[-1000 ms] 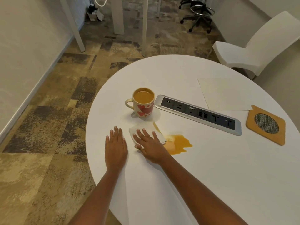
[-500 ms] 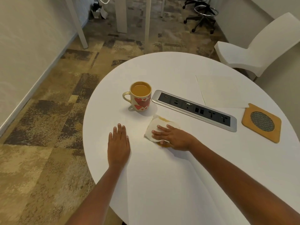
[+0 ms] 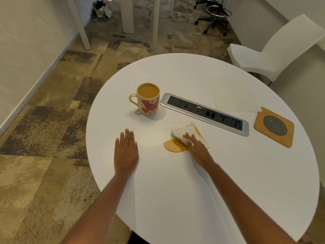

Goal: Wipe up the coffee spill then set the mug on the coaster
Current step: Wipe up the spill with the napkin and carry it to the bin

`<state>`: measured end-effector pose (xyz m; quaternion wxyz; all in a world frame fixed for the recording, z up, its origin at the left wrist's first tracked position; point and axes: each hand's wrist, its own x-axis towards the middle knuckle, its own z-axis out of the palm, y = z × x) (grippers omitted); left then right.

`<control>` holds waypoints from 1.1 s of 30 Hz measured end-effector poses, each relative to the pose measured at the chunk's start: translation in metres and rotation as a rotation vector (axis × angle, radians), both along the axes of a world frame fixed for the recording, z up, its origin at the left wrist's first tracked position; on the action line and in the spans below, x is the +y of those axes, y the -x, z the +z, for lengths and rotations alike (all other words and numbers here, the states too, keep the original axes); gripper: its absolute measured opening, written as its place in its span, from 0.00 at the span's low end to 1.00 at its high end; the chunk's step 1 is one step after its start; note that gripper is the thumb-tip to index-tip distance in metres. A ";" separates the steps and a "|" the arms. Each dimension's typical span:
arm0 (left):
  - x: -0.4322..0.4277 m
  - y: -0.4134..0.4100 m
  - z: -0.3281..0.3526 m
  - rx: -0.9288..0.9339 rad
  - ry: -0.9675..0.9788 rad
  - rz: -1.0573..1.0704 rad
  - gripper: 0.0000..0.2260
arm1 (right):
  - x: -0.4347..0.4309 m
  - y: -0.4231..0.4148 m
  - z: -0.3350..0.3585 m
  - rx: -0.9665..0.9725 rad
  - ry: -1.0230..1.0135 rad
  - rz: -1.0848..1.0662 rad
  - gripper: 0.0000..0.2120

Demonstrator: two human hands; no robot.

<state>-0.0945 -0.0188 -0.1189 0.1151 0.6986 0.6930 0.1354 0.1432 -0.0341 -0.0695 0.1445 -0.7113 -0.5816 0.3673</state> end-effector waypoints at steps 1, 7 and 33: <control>0.000 0.000 0.000 -0.002 -0.001 0.001 0.26 | -0.003 0.010 0.000 0.017 -0.006 -0.050 0.20; 0.000 0.001 -0.001 0.010 0.003 0.000 0.27 | -0.007 0.068 -0.015 -0.084 -0.032 -0.228 0.22; 0.000 0.000 0.005 0.043 0.004 -0.016 0.25 | -0.016 0.027 -0.004 -0.189 -0.098 0.784 0.20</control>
